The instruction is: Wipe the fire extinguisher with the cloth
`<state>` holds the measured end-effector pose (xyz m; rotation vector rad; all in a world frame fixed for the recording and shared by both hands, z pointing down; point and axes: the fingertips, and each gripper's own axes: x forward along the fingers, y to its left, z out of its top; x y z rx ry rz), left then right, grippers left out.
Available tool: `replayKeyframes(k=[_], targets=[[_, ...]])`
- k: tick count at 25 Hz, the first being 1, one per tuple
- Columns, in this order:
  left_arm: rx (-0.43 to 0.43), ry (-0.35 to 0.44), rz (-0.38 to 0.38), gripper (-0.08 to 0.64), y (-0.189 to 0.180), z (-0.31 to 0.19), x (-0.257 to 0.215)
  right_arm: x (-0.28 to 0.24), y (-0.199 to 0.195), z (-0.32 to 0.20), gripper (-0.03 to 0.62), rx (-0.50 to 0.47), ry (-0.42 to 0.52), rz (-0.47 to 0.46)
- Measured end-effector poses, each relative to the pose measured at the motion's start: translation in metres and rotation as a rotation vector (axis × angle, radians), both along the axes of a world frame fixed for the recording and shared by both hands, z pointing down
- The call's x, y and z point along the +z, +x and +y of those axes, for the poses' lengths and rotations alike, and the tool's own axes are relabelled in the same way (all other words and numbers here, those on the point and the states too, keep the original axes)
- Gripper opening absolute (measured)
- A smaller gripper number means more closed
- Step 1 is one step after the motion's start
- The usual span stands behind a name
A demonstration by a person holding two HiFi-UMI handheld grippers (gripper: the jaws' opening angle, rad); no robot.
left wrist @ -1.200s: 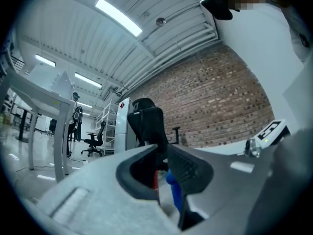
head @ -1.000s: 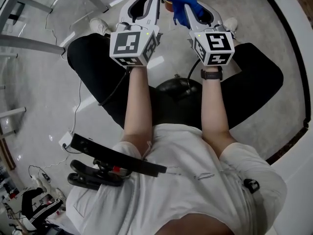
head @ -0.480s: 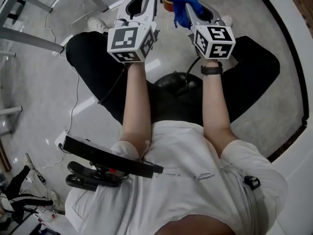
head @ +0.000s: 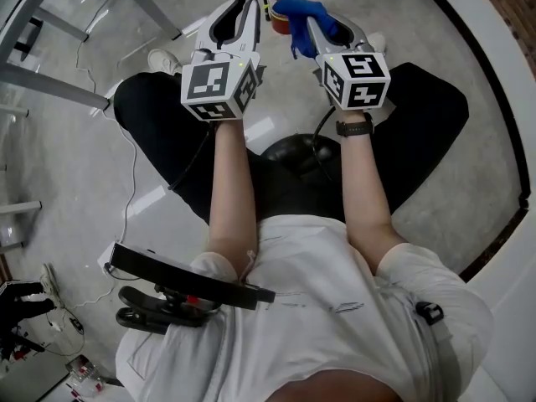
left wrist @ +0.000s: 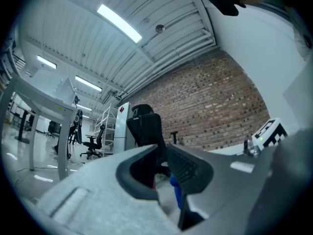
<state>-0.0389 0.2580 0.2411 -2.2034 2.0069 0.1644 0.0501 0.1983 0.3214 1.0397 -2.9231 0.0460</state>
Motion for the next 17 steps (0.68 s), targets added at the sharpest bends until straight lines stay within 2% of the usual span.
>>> replayKeyframes(k=[7, 17], targets=[[-0.022, 0.002, 0.009, 0.058, 0.007, 0.001, -0.014, -0.023, 0.007, 0.002, 0.067, -0.016, 0.023, -0.004], [-0.032, -0.004, 0.014, 0.058, 0.003, 0.014, 0.001, -0.009, 0.011, 0.009, 0.067, -0.007, 0.021, 0.005]])
